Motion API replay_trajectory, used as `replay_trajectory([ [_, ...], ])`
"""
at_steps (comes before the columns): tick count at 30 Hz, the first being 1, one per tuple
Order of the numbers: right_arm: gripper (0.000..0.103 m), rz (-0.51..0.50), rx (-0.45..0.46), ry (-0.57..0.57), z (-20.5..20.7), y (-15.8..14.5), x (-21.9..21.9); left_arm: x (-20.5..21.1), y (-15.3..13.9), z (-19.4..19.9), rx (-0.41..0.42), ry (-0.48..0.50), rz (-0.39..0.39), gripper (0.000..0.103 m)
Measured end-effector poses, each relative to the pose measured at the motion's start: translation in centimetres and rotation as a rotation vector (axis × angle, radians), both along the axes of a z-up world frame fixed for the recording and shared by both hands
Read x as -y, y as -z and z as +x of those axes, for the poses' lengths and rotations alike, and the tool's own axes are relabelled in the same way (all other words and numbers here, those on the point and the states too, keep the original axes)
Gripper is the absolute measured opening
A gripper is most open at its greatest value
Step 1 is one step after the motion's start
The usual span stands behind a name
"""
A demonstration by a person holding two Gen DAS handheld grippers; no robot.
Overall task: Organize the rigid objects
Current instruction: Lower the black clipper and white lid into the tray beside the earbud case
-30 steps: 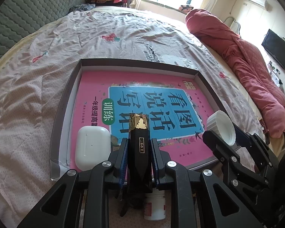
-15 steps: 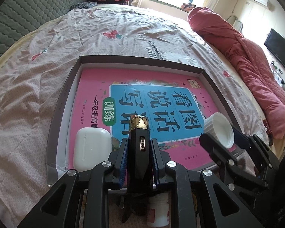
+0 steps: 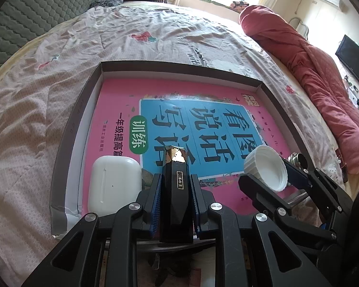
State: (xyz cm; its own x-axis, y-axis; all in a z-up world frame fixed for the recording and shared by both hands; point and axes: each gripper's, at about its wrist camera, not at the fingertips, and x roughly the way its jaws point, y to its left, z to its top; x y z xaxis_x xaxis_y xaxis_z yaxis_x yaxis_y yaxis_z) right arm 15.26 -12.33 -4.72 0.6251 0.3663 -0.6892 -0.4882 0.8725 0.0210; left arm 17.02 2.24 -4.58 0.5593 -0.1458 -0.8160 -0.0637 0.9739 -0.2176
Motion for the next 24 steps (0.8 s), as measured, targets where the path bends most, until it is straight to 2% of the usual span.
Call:
replay_trajectory([
  [9, 0.050, -0.054, -0.024, 0.003, 0.5, 0.4, 0.1, 0.2, 0.0, -0.1, 0.003, 0.002, 0.005, 0.022],
  [17, 0.050, -0.036, -0.071, 0.054, 1.3, 0.6, 1.8, 0.3, 0.0, -0.3, 0.001, 0.002, 0.008, 0.022],
  [24, 0.050, -0.027, -0.113, 0.040, 1.6, 0.6, 2.1, 0.2, 0.1, -0.5, -0.006, 0.006, 0.010, 0.022],
])
